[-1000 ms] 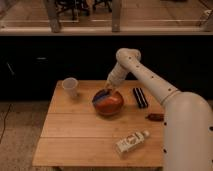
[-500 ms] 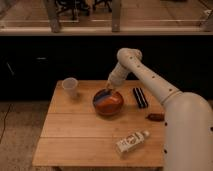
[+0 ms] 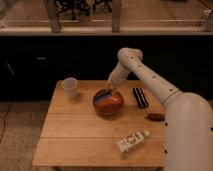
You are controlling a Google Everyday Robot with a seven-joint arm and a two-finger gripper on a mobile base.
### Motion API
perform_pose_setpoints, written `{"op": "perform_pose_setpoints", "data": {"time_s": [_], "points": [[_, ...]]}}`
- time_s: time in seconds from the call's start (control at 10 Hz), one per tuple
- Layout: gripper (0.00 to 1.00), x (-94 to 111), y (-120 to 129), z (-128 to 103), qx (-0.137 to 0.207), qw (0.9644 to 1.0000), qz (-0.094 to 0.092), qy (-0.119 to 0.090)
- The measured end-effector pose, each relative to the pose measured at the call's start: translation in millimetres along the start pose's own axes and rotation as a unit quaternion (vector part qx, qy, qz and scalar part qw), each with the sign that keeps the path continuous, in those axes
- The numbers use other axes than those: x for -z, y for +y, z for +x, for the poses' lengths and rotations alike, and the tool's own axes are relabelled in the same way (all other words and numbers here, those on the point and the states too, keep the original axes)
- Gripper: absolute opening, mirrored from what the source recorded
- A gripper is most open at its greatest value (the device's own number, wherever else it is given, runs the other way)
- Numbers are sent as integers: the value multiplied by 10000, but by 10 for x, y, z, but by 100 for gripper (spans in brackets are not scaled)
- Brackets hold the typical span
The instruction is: Place the white sponge in the ceramic bowl
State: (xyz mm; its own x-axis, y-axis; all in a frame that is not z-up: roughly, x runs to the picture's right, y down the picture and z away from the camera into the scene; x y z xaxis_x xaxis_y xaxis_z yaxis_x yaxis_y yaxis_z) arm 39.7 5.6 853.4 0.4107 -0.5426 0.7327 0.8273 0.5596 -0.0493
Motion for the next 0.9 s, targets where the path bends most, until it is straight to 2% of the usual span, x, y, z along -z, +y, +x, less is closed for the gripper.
{"op": "perform_pose_setpoints", "data": {"time_s": [0.9], "points": [[2, 32, 38, 3, -20, 10000, 5, -24]]}}
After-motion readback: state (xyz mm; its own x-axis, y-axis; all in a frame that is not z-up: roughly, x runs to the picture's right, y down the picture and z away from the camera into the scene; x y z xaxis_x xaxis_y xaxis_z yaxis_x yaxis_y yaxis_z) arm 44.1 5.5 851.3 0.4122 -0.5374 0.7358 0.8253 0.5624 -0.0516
